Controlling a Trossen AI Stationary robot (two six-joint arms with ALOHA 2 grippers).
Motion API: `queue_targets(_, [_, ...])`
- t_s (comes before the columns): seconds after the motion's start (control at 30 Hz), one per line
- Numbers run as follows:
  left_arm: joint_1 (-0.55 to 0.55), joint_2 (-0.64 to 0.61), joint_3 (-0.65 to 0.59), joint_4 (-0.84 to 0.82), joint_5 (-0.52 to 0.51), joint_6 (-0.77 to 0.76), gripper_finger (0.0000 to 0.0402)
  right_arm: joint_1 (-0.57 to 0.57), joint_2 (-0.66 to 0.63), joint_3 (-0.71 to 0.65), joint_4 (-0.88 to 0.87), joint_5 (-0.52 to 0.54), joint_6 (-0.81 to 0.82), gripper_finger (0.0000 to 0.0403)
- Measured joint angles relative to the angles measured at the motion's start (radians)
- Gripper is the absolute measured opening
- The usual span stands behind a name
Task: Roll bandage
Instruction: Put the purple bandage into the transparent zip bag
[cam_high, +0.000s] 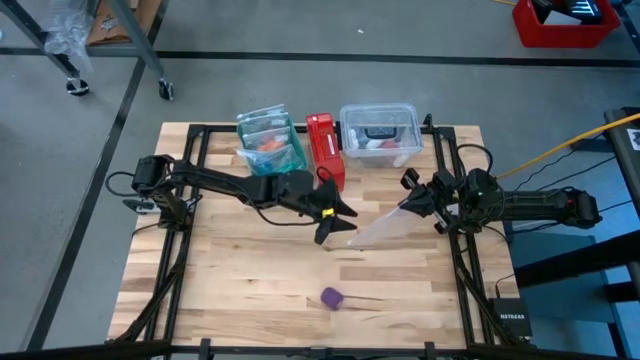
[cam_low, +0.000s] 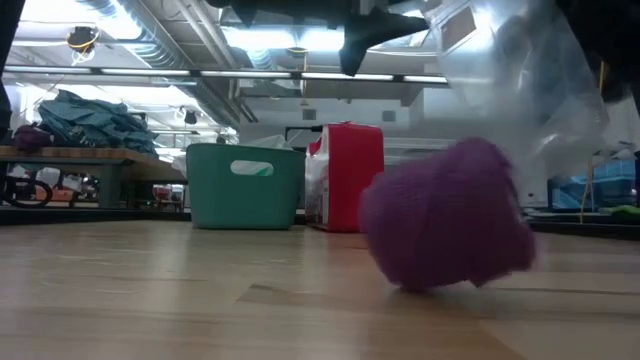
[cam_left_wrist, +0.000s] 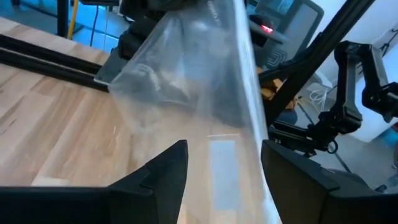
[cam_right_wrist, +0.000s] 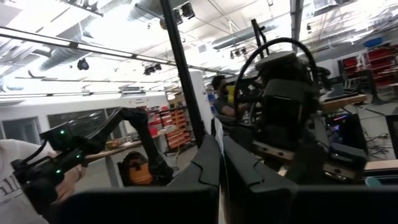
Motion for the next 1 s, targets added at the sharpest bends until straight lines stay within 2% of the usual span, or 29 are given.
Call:
queue_targets(0.4, [-0.006,-0.001,0.000,0.069,-0.011,0.006,0.0193,0.001,0.000,0.000,0.000,0.067,0.000,0.0005])
queue_targets(1.0, [-0.012,-0.001,0.000,0.072,-0.022,0.003,0.0193,0.001,0.000,0.000,-0.005,0.136,0.000,0.0005])
